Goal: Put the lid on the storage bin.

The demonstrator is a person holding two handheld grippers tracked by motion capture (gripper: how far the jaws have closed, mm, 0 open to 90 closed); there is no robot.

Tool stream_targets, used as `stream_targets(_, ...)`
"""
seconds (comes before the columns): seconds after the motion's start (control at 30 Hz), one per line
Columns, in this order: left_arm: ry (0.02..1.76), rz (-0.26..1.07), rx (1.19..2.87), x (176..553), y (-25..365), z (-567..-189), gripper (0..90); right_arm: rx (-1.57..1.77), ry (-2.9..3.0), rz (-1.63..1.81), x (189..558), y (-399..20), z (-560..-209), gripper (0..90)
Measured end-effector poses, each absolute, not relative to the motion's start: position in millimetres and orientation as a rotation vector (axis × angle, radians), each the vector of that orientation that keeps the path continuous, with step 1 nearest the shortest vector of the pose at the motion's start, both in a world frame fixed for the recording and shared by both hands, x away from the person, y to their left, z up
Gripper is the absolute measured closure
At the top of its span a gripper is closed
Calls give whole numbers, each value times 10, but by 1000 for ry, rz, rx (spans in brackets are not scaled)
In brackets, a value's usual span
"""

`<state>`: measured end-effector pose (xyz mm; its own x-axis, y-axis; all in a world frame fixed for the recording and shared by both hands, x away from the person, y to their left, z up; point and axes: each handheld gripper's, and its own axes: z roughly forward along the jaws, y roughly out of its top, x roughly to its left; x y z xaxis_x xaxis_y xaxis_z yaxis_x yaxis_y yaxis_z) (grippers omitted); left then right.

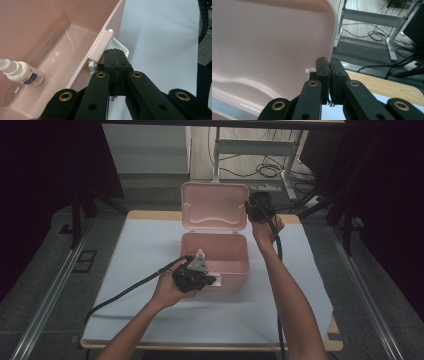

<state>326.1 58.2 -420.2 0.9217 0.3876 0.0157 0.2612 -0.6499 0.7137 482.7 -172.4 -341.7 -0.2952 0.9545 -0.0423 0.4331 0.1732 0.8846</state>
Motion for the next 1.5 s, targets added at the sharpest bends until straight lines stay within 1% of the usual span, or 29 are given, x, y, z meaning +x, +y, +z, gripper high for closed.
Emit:
stream_targets(0.73,455,218,2308,3264,581,-4205,900,1200,1744,1158,4350,-1780,-3465,889)
stream_targets(1.5,465,217,2301,3263,579,-4206,900,1105,1761,1210,4012,-1885,-3590,879)
